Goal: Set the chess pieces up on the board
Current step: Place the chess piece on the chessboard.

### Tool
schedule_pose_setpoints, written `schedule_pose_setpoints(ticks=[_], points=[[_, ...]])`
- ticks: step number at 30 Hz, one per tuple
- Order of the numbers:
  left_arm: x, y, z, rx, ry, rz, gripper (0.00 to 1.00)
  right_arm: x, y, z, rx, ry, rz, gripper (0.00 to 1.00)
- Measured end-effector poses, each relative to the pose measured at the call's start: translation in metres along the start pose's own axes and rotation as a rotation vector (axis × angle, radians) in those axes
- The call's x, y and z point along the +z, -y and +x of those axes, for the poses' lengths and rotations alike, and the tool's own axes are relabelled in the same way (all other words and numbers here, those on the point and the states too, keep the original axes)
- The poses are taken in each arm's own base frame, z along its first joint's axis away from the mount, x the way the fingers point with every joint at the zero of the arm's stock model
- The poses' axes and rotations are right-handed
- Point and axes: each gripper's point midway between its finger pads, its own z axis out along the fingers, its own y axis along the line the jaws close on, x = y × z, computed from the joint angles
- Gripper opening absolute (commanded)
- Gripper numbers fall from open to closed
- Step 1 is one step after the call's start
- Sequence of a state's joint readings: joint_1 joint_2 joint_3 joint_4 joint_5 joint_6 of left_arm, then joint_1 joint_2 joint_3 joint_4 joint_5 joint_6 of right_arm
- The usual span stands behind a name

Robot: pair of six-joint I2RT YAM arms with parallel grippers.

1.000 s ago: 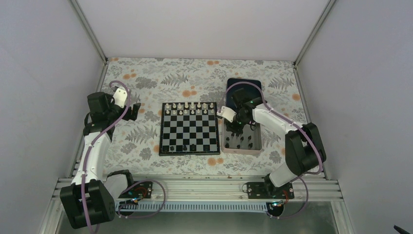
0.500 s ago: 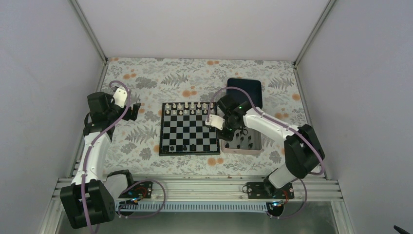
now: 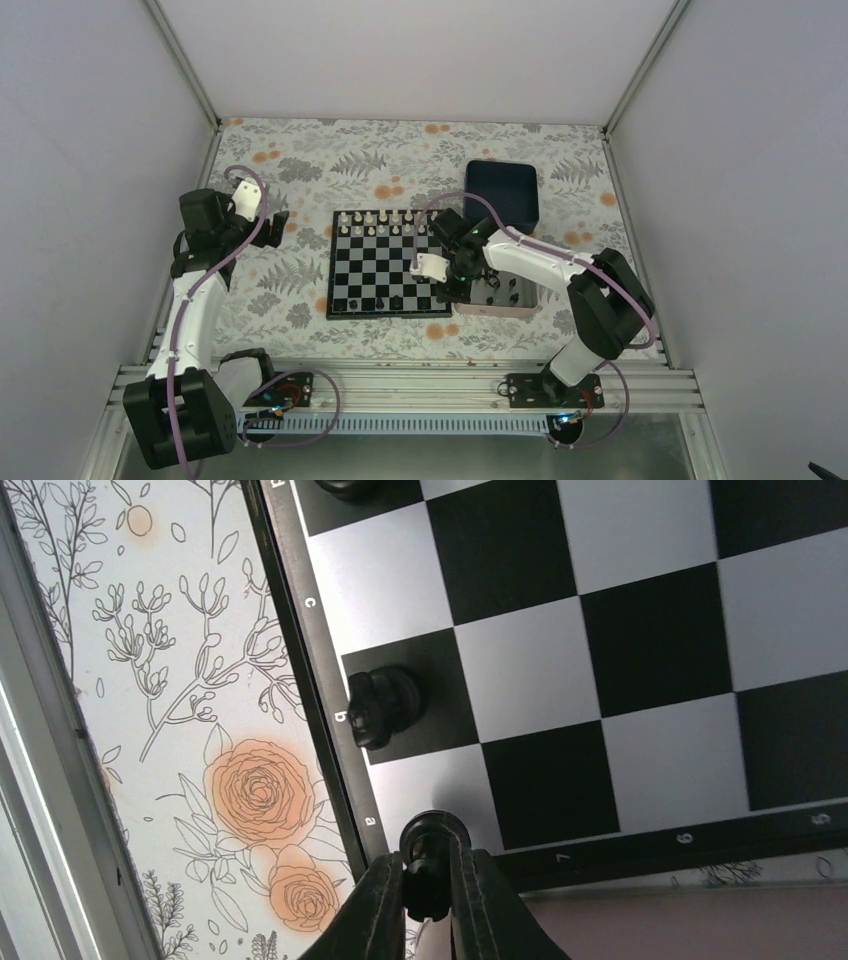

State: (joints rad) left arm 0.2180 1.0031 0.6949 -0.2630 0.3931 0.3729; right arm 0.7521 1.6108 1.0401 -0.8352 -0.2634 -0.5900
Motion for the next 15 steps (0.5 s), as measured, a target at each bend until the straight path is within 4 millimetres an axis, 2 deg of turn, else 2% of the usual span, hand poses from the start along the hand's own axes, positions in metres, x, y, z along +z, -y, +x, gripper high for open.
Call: schedule_pose_setpoints(ticks=[11, 15], points=[[0.0, 0.0, 0.0, 0.0, 0.0, 0.0, 1.0, 0.012, -0.006, 0.002, -0.009, -0.034, -0.029, 0.11], [0.0, 0.0, 0.0, 0.0, 0.0, 0.0, 1.0, 0.016, -0.006, 0.003, -0.007, -0.043, -0.038, 0.14]])
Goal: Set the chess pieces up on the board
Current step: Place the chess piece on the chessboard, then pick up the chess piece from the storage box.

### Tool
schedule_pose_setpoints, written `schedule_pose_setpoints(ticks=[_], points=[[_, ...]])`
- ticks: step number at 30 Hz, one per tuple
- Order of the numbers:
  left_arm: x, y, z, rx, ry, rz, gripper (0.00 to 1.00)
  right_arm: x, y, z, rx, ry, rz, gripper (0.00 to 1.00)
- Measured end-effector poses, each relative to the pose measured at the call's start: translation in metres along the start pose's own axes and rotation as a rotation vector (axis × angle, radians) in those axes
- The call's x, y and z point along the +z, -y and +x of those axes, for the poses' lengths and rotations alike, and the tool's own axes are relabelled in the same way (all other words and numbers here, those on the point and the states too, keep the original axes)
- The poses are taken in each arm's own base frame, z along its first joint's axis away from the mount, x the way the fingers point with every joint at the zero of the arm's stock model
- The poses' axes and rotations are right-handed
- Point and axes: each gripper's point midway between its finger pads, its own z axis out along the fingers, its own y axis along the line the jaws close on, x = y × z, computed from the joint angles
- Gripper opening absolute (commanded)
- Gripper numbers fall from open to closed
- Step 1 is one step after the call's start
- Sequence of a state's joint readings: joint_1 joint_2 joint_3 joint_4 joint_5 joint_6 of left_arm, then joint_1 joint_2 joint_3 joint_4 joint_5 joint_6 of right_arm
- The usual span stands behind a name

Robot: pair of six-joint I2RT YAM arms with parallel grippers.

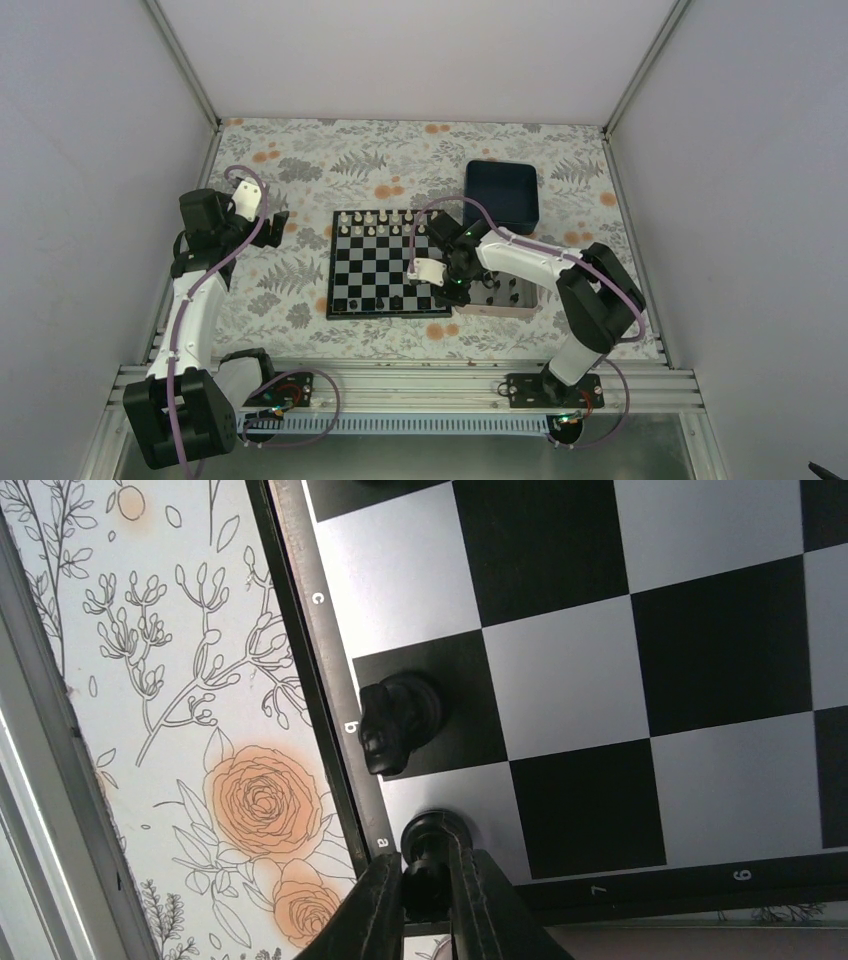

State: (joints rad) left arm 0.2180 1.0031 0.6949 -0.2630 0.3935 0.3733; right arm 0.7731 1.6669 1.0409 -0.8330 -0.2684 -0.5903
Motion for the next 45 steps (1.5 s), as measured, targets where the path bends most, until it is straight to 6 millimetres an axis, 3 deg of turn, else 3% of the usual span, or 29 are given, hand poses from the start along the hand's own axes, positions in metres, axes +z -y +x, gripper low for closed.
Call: schedule_pose_setpoints(ticks=[3, 8, 12, 15, 20, 25, 28, 36, 45], points=[[0.0, 0.0, 0.0, 0.0, 0.0, 0.0, 1.0, 0.0, 0.0, -0.001, 0.0, 0.003, -0.001, 0.19], [0.0, 0.0, 0.0, 0.0, 0.0, 0.0, 1.0, 0.003, 0.001, 0.001, 0.008, -0.006, 0.001, 0.37], [0.0, 0.0, 0.0, 0.0, 0.0, 0.0, 1.0, -0.001, 0.004, 0.001, 0.012, -0.006, 0.024, 0.43], [0.0, 0.0, 0.0, 0.0, 0.0, 0.0, 1.0, -0.016, 0.007, -0.001, 0.008, 0.018, 0.068, 0.45], [0.0, 0.0, 0.0, 0.0, 0.0, 0.0, 1.0, -0.063, 0.024, 0.001, 0.048, 0.104, 0.18, 0.45], [0.0, 0.0, 0.0, 0.0, 0.0, 0.0, 1.0, -0.101, 0.055, 0.032, 0.167, 0.141, 0.295, 0.44], [0.0, 0.0, 0.0, 0.0, 0.0, 0.0, 1.0, -0.111, 0.07, 0.053, 0.228, 0.14, 0.338, 0.44], [0.0, 0.0, 0.0, -0.001, 0.0, 0.0, 1.0, -0.107, 0.082, 0.105, 0.358, 0.065, 0.336, 0.41], [0.0, 0.0, 0.0, -0.004, 0.001, 0.0, 1.0, -0.082, 0.059, 0.151, 0.414, -0.028, 0.281, 0.4]])
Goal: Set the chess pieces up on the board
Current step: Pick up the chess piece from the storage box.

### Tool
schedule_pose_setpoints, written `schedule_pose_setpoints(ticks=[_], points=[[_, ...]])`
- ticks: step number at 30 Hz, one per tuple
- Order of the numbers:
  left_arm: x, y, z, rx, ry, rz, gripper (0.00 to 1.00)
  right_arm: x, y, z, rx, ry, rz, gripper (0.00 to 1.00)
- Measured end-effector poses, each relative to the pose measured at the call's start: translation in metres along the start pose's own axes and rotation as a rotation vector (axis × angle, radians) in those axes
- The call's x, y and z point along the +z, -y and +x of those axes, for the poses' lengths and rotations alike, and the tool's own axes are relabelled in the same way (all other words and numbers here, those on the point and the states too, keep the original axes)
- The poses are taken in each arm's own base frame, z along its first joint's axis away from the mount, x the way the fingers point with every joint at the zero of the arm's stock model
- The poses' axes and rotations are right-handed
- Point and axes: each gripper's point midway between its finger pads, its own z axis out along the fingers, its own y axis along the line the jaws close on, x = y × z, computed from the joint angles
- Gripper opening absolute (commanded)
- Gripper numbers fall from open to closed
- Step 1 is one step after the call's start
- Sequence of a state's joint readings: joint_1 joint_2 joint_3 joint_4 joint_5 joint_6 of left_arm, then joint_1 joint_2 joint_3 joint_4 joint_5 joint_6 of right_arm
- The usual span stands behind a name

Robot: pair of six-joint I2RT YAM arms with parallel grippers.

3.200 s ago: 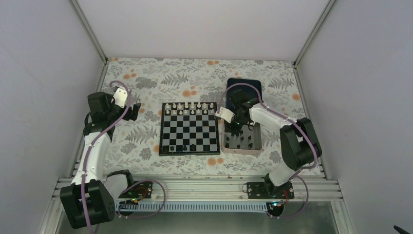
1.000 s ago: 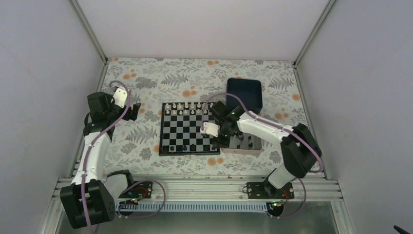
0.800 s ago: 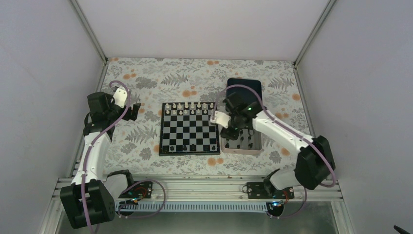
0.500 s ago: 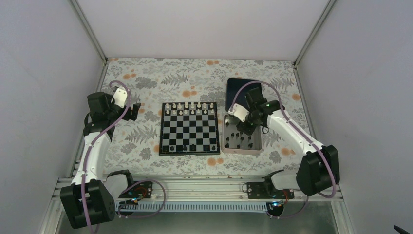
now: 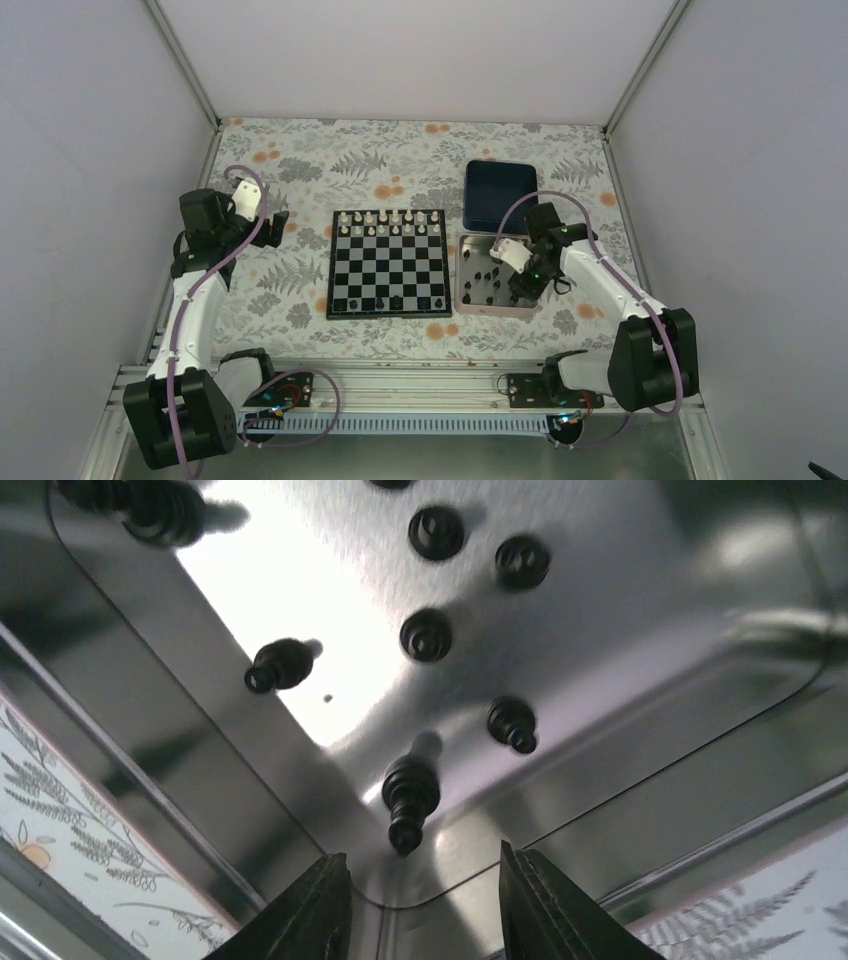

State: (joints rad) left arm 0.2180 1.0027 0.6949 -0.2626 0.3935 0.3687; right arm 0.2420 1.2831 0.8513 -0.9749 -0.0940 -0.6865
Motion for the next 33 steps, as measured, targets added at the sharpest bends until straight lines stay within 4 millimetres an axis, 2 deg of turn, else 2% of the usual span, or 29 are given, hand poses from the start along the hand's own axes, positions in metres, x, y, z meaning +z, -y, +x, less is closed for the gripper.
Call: schedule_pose_setpoints(ticks=[6, 17, 25, 33], points=[[0.0, 0.0, 0.0, -0.003, 0.0, 0.0, 1.0, 0.013, -0.008, 0.02, 0.012, -0.048, -0.032, 0.4], [0.0, 0.0, 0.0, -0.006, 0.001, 0.0, 1.0, 0.019, -0.009, 0.02, 0.002, -0.041, -0.039, 0.37], [0.0, 0.0, 0.0, -0.006, 0.001, 0.0, 1.0, 0.026, -0.01, 0.019, -0.003, -0.03, -0.049, 0.29], [0.0, 0.0, 0.0, -0.006, 0.001, 0.0, 1.0, 0.03, -0.011, 0.019, -0.012, -0.028, -0.052, 0.15]])
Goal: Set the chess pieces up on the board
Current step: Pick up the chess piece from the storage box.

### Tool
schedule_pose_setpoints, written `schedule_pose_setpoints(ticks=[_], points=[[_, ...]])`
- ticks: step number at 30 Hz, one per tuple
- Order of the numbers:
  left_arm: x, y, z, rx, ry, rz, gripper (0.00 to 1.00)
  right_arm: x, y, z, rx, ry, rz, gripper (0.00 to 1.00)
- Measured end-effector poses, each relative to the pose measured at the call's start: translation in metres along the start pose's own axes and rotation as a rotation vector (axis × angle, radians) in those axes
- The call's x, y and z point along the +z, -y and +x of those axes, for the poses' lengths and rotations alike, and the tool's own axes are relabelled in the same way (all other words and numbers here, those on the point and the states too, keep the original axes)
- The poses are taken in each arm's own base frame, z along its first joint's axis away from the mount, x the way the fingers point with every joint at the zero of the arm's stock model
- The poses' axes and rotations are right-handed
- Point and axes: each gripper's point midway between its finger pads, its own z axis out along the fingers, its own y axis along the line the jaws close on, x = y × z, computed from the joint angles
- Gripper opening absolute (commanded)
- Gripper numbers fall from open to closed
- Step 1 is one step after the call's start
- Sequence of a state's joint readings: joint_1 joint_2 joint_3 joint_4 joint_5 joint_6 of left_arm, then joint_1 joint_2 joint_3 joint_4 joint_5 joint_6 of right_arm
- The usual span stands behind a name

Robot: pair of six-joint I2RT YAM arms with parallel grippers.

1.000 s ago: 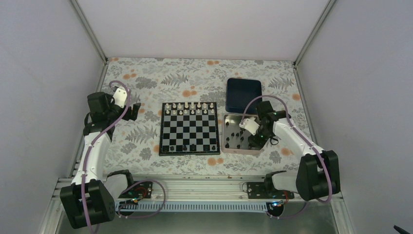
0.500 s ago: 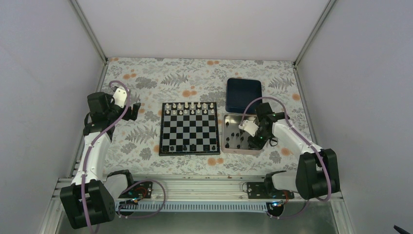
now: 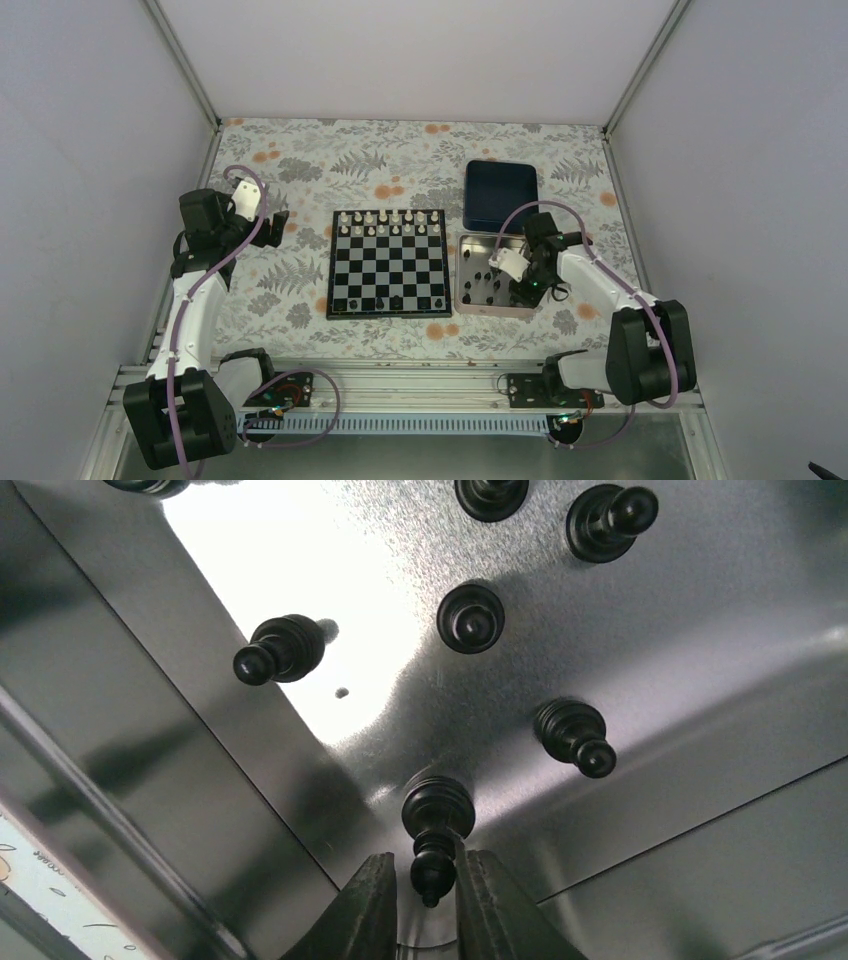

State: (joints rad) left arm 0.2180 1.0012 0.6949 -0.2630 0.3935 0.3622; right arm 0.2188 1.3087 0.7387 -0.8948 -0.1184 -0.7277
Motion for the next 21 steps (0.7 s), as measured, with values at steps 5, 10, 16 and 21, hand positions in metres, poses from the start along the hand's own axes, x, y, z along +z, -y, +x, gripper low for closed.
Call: schedule_pose_setpoints(ticks=[5, 10, 16, 21], points=[[0.0, 0.0, 0.0, 0.0, 0.0, 0.0, 1.0, 0.002, 0.001, 0.0, 0.0, -0.003, -0.003, 0.08], [0.0, 0.0, 0.0, 0.0, 0.0, 0.0, 1.0, 0.0, 0.002, 0.0, 0.001, -0.003, -0.002, 0.05], [0.0, 0.0, 0.0, 0.0, 0.0, 0.0, 1.0, -0.022, 0.009, -0.012, -0.003, 0.026, 0.023, 0.04], [0.0, 0.0, 0.0, 0.0, 0.0, 0.001, 1.0, -0.056, 0.019, -0.034, -0.021, 0.087, 0.065, 0.04]])
